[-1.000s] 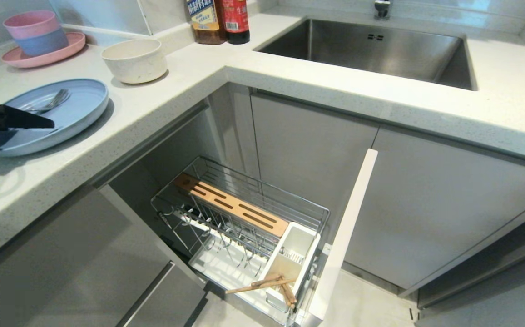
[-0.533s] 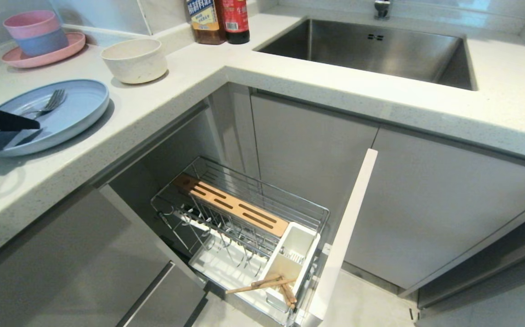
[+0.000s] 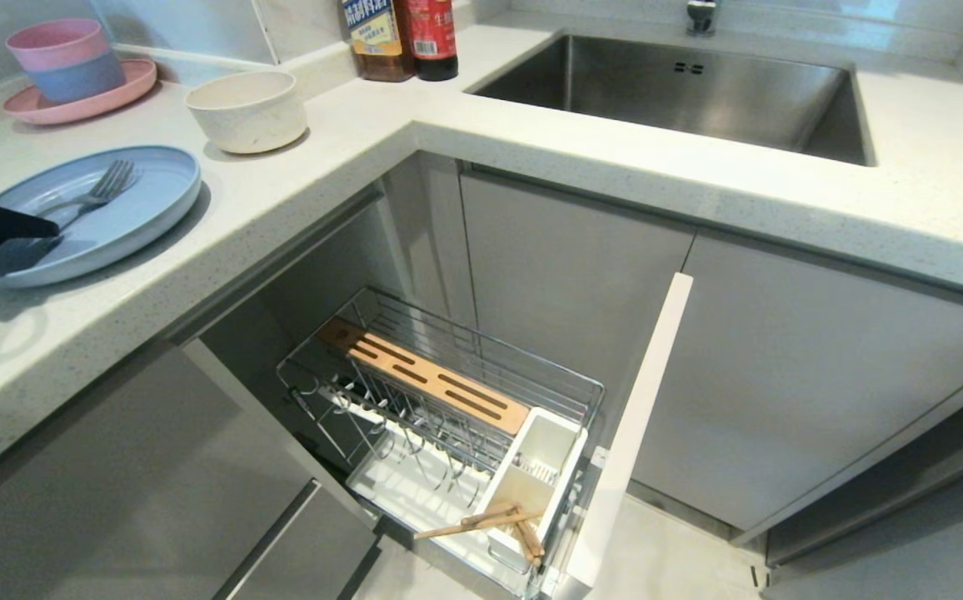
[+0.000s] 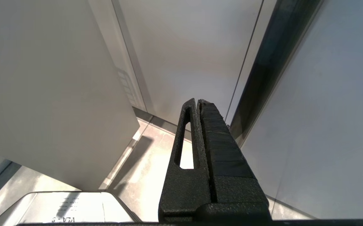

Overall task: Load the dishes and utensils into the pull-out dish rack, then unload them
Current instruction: Pick up the fork and place it in the cupboard

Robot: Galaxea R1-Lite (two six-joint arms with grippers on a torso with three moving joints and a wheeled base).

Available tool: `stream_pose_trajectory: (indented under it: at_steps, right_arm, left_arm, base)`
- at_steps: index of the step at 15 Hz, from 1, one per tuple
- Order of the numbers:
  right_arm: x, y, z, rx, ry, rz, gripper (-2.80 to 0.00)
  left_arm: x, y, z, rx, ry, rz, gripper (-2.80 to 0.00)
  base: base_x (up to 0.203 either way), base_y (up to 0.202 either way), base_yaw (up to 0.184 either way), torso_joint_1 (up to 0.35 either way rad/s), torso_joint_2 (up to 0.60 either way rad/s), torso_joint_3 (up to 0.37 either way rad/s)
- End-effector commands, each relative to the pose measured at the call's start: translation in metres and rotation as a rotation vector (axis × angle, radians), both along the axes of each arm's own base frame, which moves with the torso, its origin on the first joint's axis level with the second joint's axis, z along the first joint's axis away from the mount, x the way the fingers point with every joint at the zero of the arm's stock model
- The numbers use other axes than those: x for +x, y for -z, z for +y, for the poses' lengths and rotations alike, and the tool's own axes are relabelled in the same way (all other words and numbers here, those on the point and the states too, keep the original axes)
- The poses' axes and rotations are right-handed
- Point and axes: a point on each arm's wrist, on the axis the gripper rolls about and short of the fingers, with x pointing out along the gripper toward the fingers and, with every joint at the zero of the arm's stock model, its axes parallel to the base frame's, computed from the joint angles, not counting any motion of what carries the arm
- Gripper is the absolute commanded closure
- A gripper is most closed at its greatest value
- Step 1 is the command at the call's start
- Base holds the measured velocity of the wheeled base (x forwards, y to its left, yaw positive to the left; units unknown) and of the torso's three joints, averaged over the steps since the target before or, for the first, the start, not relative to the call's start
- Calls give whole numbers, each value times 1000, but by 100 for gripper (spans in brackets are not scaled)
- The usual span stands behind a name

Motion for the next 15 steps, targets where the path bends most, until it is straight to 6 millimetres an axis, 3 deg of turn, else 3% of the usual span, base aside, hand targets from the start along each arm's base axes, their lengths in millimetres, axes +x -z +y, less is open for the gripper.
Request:
stream_pose_trajectory:
  at_steps: [1,8,12,15]
  right_arm:
    - [0,0,0,0,0,0,0]
    - [0,0,0,0,0,2,0]
    - [0,0,0,0,0,2,0]
    - [0,0,0,0,0,2,0]
  left_arm:
    - [-8,-7,-3,4,1,-34,0]
    - [-25,-54,-20,-330,-112,-334,0]
    - [-27,-63,-61,-569,28,-317,0]
    - [-30,-53,-99,-646,177,-208,0]
  base:
    - [0,0,0,0,0,0]
    - [0,0,0,0,0,0]
    - [0,0,0,0,0,0]
    - [0,0,0,0,0,0]
